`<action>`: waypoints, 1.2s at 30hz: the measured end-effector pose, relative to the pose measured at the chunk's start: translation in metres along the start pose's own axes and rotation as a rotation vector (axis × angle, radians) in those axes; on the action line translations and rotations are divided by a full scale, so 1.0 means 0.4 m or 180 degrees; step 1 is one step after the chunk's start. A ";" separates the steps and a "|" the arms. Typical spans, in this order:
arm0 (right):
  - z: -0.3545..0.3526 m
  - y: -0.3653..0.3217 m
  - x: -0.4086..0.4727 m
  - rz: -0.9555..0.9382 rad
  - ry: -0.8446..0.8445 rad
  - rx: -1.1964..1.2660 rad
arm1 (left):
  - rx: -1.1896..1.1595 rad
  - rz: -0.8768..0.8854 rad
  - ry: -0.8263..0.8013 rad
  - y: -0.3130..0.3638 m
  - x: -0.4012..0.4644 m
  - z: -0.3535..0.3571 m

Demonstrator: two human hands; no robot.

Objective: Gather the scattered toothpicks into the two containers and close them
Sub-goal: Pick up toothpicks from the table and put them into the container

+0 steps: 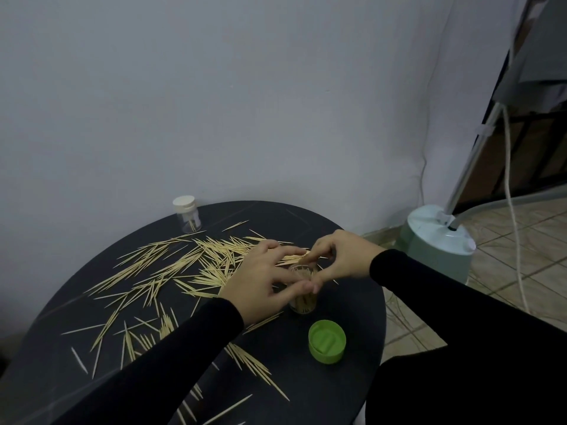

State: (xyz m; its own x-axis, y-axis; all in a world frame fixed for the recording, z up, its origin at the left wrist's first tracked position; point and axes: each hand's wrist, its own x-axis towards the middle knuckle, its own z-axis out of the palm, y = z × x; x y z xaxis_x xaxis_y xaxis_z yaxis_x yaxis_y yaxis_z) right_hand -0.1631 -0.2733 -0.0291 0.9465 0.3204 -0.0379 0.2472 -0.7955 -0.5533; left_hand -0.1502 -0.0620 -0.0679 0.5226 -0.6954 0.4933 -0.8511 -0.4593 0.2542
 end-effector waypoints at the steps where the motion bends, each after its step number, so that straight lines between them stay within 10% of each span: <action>1: -0.002 0.001 -0.001 0.0022 -0.0019 -0.0041 | -0.0082 -0.0114 0.0002 0.002 0.002 0.001; 9: 0.025 0.025 0.009 0.0786 0.0461 -0.0015 | -0.0716 -0.0971 0.0645 -0.003 0.020 -0.016; 15: 0.051 0.004 0.043 0.1454 0.0580 -0.1218 | 0.0435 -0.1540 -0.1084 -0.066 0.007 -0.020; 19: 0.066 -0.005 0.062 0.1623 0.0429 -0.1547 | 0.0814 -0.1580 -0.1210 -0.086 0.002 -0.002; 36: 0.088 -0.020 0.126 0.0634 -0.0082 -0.1303 | 0.1039 -0.1446 -0.0756 -0.108 0.002 0.007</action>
State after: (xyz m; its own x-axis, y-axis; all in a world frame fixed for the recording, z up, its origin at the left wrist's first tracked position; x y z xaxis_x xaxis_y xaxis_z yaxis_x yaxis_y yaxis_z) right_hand -0.1247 -0.2328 -0.0558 0.9797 0.1491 -0.1339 0.1273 -0.9791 -0.1589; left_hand -0.1129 -0.0441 -0.0810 0.8588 -0.4771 0.1866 -0.5008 -0.8587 0.1091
